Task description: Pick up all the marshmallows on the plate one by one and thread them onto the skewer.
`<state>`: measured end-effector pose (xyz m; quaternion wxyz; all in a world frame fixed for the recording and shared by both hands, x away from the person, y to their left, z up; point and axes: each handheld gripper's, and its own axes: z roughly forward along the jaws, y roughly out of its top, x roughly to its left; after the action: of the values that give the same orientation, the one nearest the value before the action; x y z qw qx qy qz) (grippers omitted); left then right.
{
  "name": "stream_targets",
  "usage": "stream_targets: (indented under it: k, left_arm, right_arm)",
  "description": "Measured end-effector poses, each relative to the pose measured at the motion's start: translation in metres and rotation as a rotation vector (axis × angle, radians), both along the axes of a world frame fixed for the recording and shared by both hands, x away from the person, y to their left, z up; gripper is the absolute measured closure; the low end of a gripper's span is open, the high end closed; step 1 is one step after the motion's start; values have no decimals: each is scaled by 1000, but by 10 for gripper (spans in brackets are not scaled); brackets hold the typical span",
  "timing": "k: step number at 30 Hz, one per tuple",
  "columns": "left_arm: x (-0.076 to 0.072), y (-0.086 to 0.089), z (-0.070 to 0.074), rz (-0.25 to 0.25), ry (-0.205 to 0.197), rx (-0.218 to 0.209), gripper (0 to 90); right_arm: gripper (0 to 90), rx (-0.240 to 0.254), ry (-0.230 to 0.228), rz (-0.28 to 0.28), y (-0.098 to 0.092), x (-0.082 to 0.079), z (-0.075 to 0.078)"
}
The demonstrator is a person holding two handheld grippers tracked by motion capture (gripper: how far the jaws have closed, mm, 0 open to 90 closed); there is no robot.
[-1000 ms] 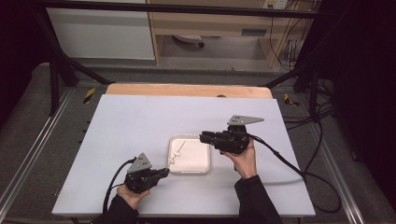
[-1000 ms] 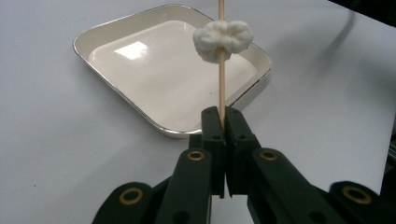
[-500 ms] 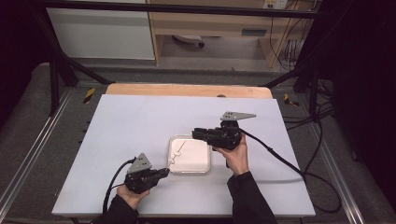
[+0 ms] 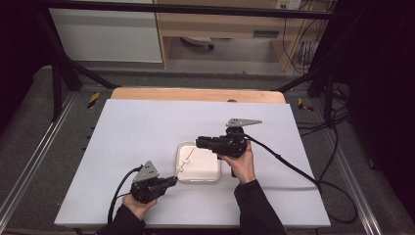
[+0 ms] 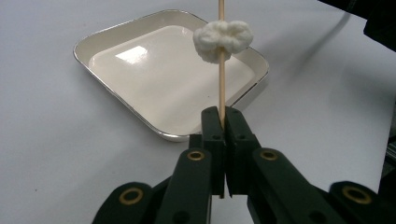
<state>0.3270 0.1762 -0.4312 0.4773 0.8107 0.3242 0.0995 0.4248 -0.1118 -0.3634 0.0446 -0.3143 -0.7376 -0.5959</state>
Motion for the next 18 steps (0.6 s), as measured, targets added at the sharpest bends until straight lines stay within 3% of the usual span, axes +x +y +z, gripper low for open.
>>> stream_targets:
  k: [18]
  left_arm:
    - [-1,-1,-1,-7,-5,12,878]
  right_arm:
    - [761,1,49,33,6,1,-8]
